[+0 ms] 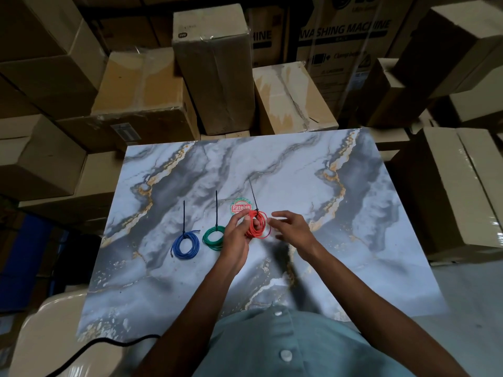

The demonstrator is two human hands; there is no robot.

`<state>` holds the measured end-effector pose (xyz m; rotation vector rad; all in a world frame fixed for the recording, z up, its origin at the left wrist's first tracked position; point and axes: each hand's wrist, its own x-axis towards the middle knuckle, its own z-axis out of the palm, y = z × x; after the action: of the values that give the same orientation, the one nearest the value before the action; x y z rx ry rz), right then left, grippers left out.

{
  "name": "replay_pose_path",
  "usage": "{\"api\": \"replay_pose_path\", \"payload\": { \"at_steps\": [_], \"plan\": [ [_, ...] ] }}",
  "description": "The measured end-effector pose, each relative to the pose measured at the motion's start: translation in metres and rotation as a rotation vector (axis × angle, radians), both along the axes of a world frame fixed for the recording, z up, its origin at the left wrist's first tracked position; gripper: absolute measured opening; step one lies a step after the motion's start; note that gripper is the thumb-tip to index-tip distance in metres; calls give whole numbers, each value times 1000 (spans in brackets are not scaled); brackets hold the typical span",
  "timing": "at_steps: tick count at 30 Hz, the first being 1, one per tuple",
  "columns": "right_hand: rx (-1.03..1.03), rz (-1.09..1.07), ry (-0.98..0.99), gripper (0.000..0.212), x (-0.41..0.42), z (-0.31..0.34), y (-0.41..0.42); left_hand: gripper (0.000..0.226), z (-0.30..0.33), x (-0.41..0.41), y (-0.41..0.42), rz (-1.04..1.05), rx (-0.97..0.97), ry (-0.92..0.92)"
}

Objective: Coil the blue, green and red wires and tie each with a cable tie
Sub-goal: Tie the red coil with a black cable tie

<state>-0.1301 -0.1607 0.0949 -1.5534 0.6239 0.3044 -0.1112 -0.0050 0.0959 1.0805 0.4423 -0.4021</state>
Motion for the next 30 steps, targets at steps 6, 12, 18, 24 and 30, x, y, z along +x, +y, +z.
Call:
{"api": "replay_pose_path", "payload": {
  "at_steps": [6,12,18,24,30],
  "plan": [
    [-244,270,-177,38,0,13,12,27,5,0,-2,-29,60,-38],
    [-484,191,-274,26,4,10,17,33,14,4,-6,-86,-138,38],
    [-335,95,-182,19,7,-1,-1,25,16,1,0,-78,119,0],
    [266,-176,5,12,6,-6,-14,33,-2,0,7,-79,335,84],
    [416,-134,47,19,5,-13,-12,29,-12,-4,2,-263,180,66]
  ]
}}
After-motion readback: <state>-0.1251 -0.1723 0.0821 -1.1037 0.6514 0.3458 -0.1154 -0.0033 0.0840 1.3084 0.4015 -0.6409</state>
